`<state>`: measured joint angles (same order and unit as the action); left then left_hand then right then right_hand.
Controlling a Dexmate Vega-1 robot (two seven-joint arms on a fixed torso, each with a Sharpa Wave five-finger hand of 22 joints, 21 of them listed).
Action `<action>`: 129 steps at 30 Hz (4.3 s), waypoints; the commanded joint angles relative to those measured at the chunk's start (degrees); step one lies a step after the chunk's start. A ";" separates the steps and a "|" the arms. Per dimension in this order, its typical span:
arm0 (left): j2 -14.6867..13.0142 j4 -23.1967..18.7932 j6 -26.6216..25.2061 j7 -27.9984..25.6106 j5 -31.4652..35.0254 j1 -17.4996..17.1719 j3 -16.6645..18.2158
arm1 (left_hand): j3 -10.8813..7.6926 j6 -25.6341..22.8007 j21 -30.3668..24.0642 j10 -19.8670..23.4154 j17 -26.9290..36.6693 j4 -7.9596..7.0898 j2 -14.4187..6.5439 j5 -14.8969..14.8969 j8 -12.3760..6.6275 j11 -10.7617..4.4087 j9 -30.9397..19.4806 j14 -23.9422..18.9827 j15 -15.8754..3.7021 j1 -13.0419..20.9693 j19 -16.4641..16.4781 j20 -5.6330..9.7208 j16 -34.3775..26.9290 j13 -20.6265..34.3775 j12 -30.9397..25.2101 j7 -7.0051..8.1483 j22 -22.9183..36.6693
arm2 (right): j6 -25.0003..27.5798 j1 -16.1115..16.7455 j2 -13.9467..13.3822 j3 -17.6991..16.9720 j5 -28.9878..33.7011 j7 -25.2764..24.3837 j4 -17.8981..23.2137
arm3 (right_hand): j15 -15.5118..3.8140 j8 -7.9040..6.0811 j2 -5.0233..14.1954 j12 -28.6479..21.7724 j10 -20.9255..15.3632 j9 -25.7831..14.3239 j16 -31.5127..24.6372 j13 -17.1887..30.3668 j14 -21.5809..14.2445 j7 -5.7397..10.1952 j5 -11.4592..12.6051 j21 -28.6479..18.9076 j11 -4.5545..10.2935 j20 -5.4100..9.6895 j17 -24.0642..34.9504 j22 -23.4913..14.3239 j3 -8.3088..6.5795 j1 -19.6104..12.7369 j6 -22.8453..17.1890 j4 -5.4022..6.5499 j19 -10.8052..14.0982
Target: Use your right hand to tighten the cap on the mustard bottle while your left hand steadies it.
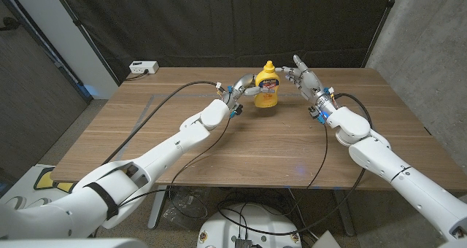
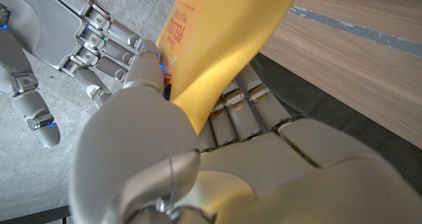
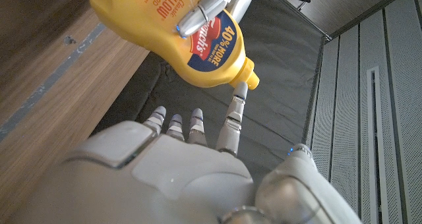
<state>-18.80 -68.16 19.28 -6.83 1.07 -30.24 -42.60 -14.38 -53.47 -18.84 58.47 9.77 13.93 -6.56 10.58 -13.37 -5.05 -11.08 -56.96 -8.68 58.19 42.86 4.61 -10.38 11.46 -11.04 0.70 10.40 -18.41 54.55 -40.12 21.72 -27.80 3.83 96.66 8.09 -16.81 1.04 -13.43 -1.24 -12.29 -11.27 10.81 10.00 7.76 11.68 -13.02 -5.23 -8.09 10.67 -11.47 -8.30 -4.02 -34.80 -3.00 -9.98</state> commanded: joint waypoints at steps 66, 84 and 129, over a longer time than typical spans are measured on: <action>0.23 -1.04 -1.28 2.49 -0.60 0.11 -1.03 | -11.75 -4.34 0.52 1.36 0.17 -9.22 -1.75 -0.06 0.65 -0.71 -0.23 -0.58 -0.29 0.28 -0.20 -0.18 -0.31 0.01 -0.14 -2.06 0.20 | 1.97 -5.07 1.63 2.18 -2.21 4.49 -5.87 | 0.98 1.52 0.82 0.71 2.72 -0.34 0.36 0.24 2.36 -0.84 -0.52 -0.31 -0.35 -1.20 0.11 -0.03 -0.53 -2.46 5.26 -1.92 -12.04; 0.51 -1.42 -3.27 1.19 -1.04 0.05 -0.73 | -12.29 -4.37 0.59 1.42 0.15 -9.16 -1.67 -0.04 0.77 -0.85 -0.26 -0.61 -0.24 0.04 -0.07 -0.23 -0.29 0.02 -0.14 -2.30 0.21 | 1.40 -3.35 0.87 1.24 -2.71 3.85 -4.53 | 0.77 -0.94 1.30 -0.21 0.31 -1.13 0.07 0.24 1.22 0.28 -0.53 -0.33 0.03 -1.09 0.09 -0.04 -0.65 -2.72 -0.39 -2.04 -11.87; 0.45 -2.91 -3.68 2.31 -1.34 -0.16 -1.48 | -13.65 -4.51 0.83 1.61 0.14 -9.05 -1.35 0.00 0.95 -0.34 -0.33 -0.75 -0.17 -0.78 0.10 -0.24 -0.26 0.05 -0.16 -2.43 0.23 | 0.67 -6.13 2.56 2.11 -4.39 7.61 -8.30 | 1.14 4.18 1.95 0.38 -2.73 -0.05 0.96 0.31 -2.37 -1.23 -1.13 -0.39 0.24 -0.98 0.13 -0.05 -1.33 -4.85 9.29 -3.26 -10.41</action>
<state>-18.14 -70.11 16.14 -4.81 -0.22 -29.85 -43.93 -16.42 -55.09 -18.18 58.98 9.77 15.97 -6.56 10.57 -12.25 -4.94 -11.35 -57.38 -8.88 58.19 42.86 4.60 -10.41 11.32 -10.81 0.91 10.53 -17.07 51.81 -39.30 21.99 -31.27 7.20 91.66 9.13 -12.10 3.33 -13.25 -4.34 -12.24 -10.16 10.80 7.14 6.37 10.57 -13.69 -4.69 -8.71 10.54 -11.48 -9.81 -8.76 -24.19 -6.25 -9.77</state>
